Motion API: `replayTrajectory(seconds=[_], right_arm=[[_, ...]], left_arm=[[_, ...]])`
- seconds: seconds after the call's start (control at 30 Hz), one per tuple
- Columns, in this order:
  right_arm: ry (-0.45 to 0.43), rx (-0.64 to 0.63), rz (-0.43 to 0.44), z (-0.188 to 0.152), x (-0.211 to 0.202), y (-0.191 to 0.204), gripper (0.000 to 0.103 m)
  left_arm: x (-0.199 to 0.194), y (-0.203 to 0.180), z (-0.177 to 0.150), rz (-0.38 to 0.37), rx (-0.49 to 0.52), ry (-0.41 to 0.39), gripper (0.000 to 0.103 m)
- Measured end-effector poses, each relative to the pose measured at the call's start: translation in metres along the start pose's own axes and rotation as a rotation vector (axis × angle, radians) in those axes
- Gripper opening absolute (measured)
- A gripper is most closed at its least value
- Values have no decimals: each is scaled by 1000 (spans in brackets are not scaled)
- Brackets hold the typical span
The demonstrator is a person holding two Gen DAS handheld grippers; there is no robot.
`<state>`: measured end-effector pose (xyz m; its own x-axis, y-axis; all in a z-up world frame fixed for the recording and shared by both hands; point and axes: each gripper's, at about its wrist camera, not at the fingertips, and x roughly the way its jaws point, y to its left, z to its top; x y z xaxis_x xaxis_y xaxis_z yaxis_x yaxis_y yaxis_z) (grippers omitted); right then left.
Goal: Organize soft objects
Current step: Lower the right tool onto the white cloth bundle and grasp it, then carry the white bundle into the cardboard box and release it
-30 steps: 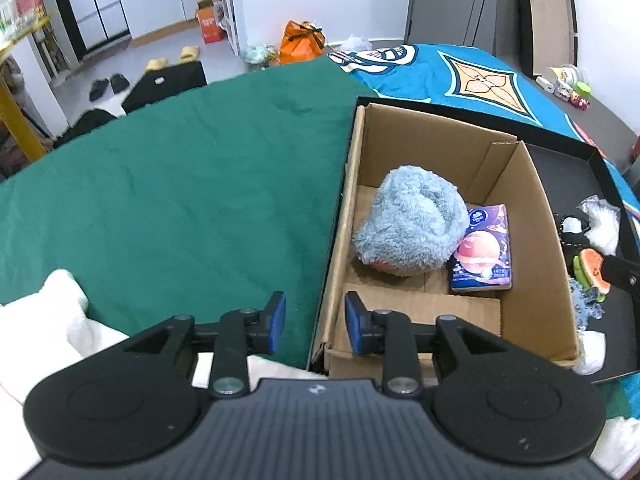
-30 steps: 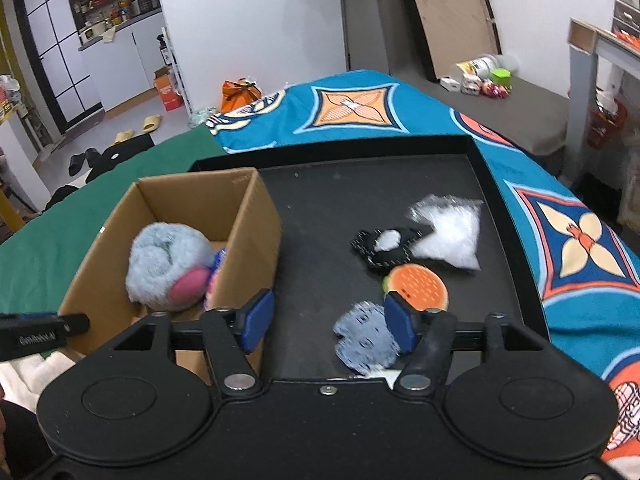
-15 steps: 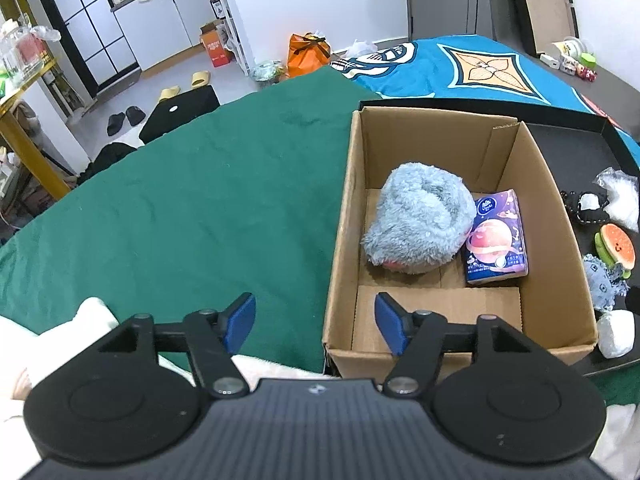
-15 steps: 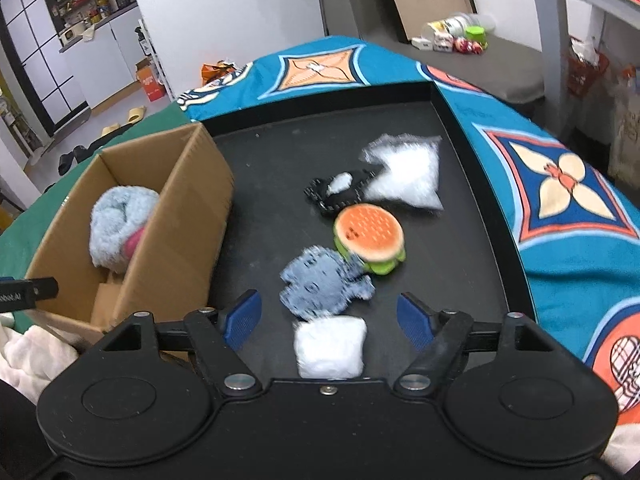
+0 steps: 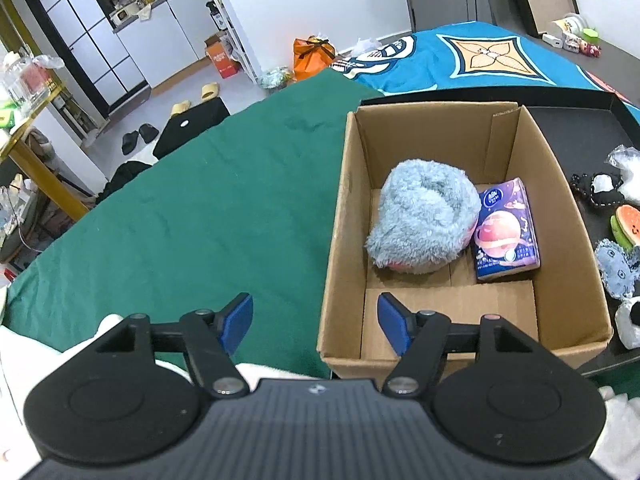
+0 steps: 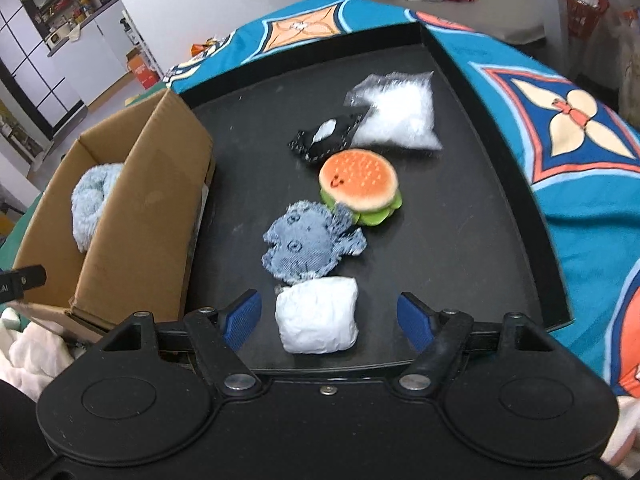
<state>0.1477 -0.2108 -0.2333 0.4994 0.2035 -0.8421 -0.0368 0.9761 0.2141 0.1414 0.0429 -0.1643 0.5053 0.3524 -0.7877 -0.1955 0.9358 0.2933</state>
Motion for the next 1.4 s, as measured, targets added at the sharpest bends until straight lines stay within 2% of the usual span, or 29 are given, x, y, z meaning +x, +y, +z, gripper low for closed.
replayTrajectory(seconds=[0.3,0.33,0.4,0.43,0.97,1.4], right_arm=[[20,-37,-25,-5,11,4,72],[17,-43,-34,-5,11,5,70],[8,-47,-44,-5,9,4,51],[4,-46,-46,-5,8,3,46],[-88,-32,-44,2,-11,-4,45],[-142,-33,-27,19,-28,2,45]], left_arm=[[3,-8,2,24,31,16,68],[3,-8,2,25,35,16,69],[3,-10,2,28,43,19,74],[4,-11,3,31,49,20,76],[-5,-14,1,12,69,14,89],[-11,-5,-1,-11,26,-12,90]])
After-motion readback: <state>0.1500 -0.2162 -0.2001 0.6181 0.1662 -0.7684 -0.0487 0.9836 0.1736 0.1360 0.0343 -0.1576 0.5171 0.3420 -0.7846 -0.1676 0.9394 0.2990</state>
